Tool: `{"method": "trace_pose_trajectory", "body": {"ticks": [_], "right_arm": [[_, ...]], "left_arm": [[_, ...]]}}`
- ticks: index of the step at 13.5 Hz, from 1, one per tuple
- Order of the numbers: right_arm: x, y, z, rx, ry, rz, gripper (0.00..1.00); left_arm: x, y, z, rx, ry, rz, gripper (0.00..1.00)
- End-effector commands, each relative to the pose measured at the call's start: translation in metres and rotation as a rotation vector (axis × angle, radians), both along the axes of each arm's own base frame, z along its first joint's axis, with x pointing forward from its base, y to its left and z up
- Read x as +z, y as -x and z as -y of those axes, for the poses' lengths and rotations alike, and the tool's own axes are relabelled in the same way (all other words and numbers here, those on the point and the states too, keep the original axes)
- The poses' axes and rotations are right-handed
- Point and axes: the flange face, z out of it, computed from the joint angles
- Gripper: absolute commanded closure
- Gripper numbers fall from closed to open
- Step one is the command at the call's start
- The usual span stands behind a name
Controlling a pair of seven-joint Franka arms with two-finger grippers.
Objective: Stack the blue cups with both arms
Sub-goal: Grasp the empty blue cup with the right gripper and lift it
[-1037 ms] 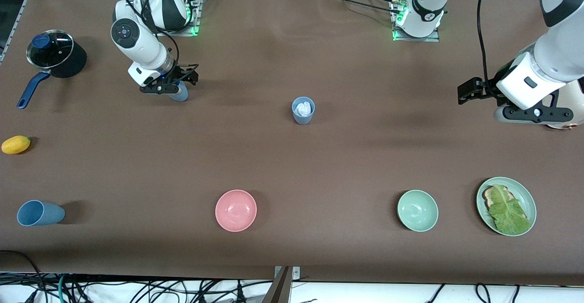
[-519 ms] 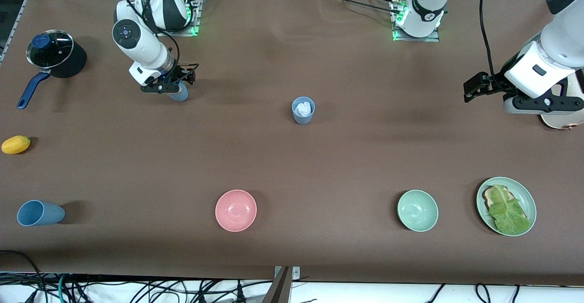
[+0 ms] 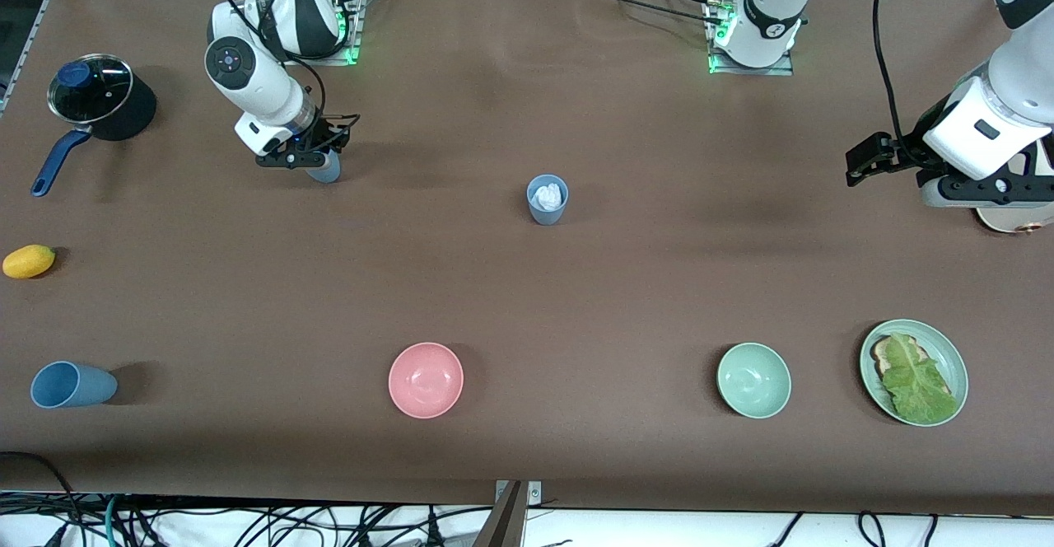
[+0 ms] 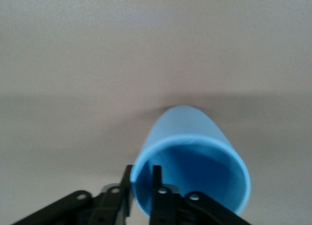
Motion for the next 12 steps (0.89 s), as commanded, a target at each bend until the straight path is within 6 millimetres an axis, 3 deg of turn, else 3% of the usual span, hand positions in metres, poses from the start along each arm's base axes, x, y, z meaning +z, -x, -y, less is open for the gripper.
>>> {"method": "trace_pose_trajectory", "body": {"ticks": [1,4,6,9,12], "right_arm": [[0.001,0.002,0.001,0.013,-0.012,0.004,1.0],[0.012,-0.008,-0.003,0.008,-0.016,0.007,1.0],[0.039,-0.027,-0.017,-0.008,-0.027,-0.019,1.0],[0.099,-0.058,-0.074,-0.007,-0.087,-0.068,1.0],[0.14,-0.089,-0.136,-0.043,-0.11,-0.092,1.0]], "left_arm": [[0.003,0.009,-0.003,-0.026,-0.026,0.0,0.0],[0.003,0.009,-0.003,-0.025,-0.026,-0.006,0.0],[0.002,0.01,-0.003,-0.024,-0.025,-0.009,0.0],[0.002,0.01,-0.006,-0.02,-0.025,-0.011,0.0],[0.002,0.01,-0.007,-0.018,-0.025,-0.011,0.0]]}}
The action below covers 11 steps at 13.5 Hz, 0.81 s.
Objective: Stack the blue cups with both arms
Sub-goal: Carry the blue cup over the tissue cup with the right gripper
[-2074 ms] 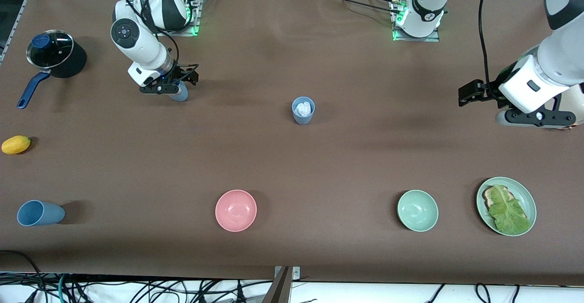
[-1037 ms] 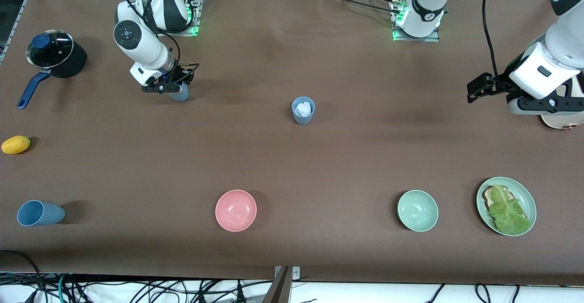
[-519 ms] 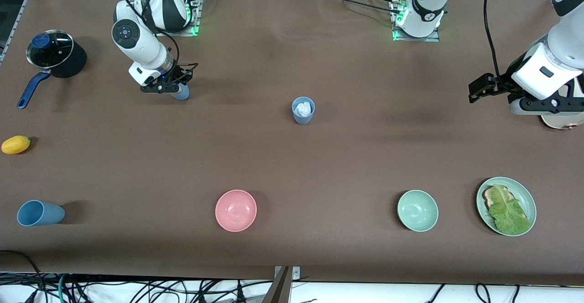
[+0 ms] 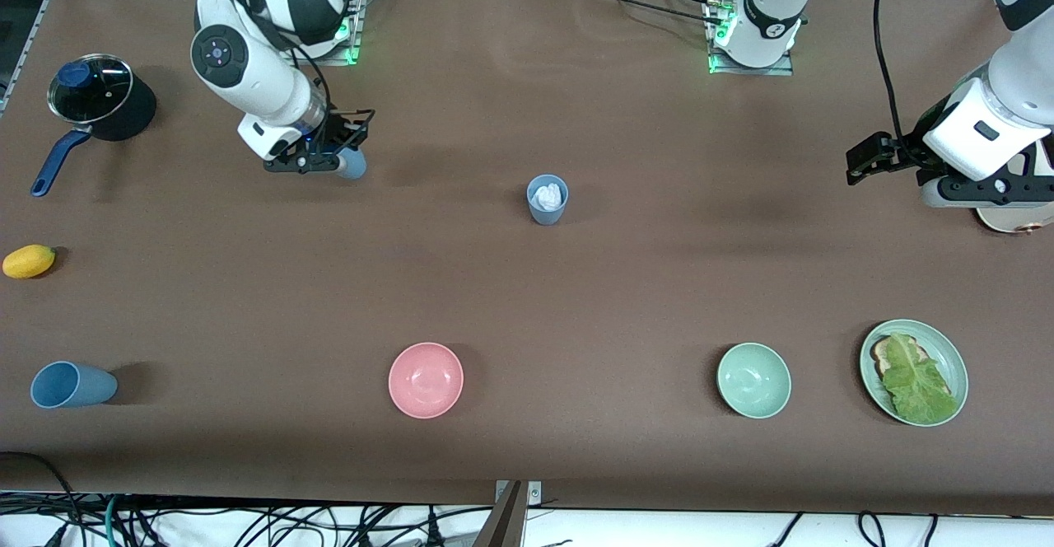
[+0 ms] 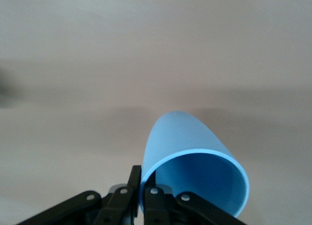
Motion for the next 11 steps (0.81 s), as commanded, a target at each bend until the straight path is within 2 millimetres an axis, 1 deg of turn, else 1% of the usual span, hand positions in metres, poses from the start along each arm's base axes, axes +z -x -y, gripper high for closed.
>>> {"method": "trace_pose_trajectory", "body": {"ticks": [1,3,7,9,11], "right_arm": [[0.026,-0.029,-0.064,-0.046,-0.015,-0.068,1.0],[0.038,-0.031,-0.116,-0.092,-0.015,-0.071,1.0],[0.039,-0.03,-0.22,-0.185,0.001,-0.06,1.0],[0.032,-0.029,-0.259,-0.24,0.008,-0.062,1.0],[0.033,-0.03,-0.289,-0.293,-0.007,-0.068,1.0]], "left_arm": [[0.005,0.008,-0.004,-0.024,-0.024,0.002,0.0],[0.005,0.008,-0.009,-0.015,-0.024,0.001,0.0],[0.005,0.008,-0.012,-0.01,-0.021,-0.001,0.0],[0.004,0.009,-0.011,-0.011,-0.018,-0.004,0.0],[0.004,0.009,-0.012,-0.011,-0.018,-0.006,0.0]]}}
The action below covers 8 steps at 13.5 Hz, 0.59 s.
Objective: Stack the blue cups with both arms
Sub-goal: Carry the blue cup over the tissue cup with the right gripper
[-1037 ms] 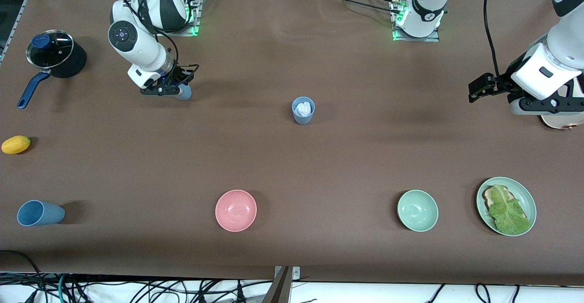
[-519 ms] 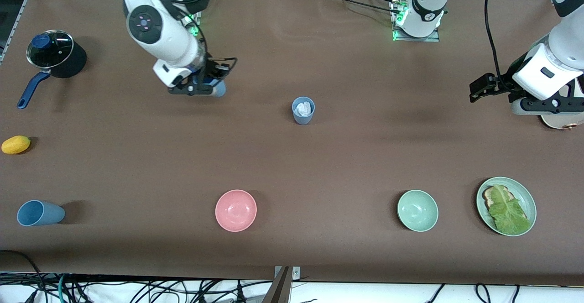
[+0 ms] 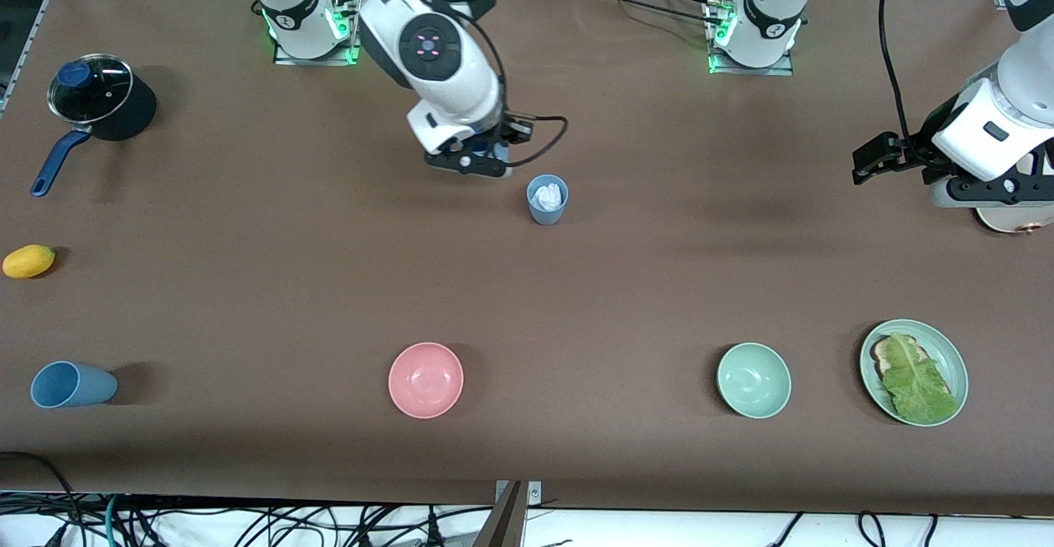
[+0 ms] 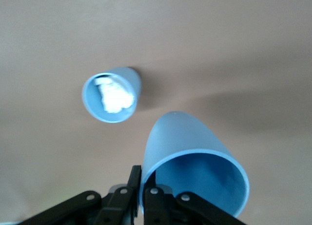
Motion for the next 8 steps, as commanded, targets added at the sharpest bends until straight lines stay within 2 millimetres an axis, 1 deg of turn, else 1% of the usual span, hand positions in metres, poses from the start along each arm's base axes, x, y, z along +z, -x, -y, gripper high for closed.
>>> {"method": "trace_pose_trajectory", "body": {"ticks": [1,2,3,4,6,8], "right_arm": [[0.003,-0.013,-0.036,-0.058,-0.001,-0.001,1.0],[0.002,-0.014,-0.047,-0.076,0.001,0.007,1.0],[0.001,-0.015,-0.059,-0.089,-0.004,0.013,1.0],[-0.001,-0.015,-0.067,-0.097,-0.009,0.015,1.0],[-0.006,-0.02,-0.07,-0.102,-0.001,0.024,1.0],[-0.018,-0.024,-0.068,-0.094,0.02,0.038,1.0]], "left_arm": [[0.004,0.008,-0.005,-0.023,-0.017,0.0,0.0],[0.004,0.007,-0.004,-0.022,-0.014,-0.002,0.0],[0.004,0.007,-0.011,-0.01,-0.011,-0.002,0.0],[0.004,0.007,-0.012,-0.008,-0.009,-0.002,0.0],[0.004,0.007,-0.012,-0.008,-0.009,-0.002,0.0],[0.004,0.007,-0.012,-0.008,-0.009,0.0,0.0]]}}
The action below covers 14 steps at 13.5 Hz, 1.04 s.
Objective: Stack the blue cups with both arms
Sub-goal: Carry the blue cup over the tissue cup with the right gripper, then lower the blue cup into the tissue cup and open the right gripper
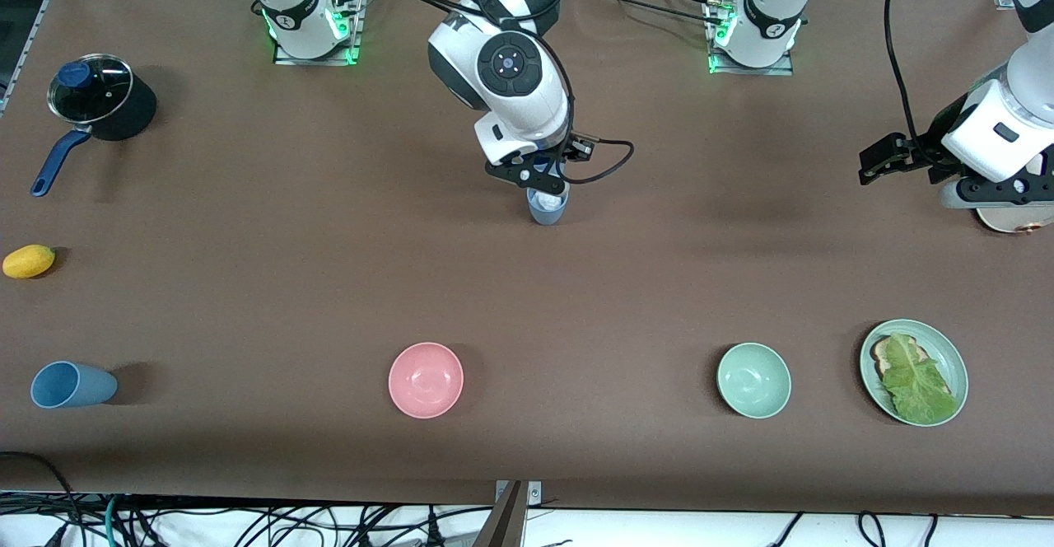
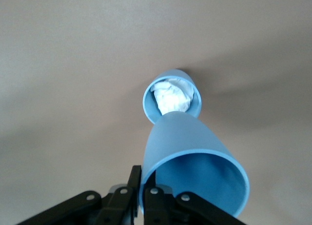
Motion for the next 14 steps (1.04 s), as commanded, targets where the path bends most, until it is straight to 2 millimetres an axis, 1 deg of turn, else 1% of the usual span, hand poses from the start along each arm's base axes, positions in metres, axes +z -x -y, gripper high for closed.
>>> {"method": "trace_pose_trajectory", "body": {"ticks": [1,2,4,8,11,14], "right_arm": [[-0.005,-0.009,-0.003,-0.004,0.032,0.022,1.0],[-0.013,-0.01,-0.003,-0.003,0.039,0.02,1.0],[-0.018,-0.01,-0.005,-0.003,0.041,0.024,1.0],[-0.017,-0.014,-0.007,-0.014,0.02,0.04,1.0],[-0.023,-0.015,-0.013,-0.019,0.006,0.049,1.0],[-0.029,-0.016,-0.014,-0.022,0.002,0.052,1.0]], "left_arm": [[0.004,0.007,-0.002,-0.025,-0.009,0.0,0.0],[0.004,0.007,-0.002,-0.025,-0.009,-0.001,0.0],[0.004,0.007,-0.002,-0.025,-0.009,-0.001,0.0],[0.004,0.008,-0.002,-0.025,-0.009,-0.004,0.0],[0.004,0.008,-0.002,-0.025,-0.009,-0.006,0.0],[0.004,0.008,-0.002,-0.025,-0.009,-0.006,0.0]]}}
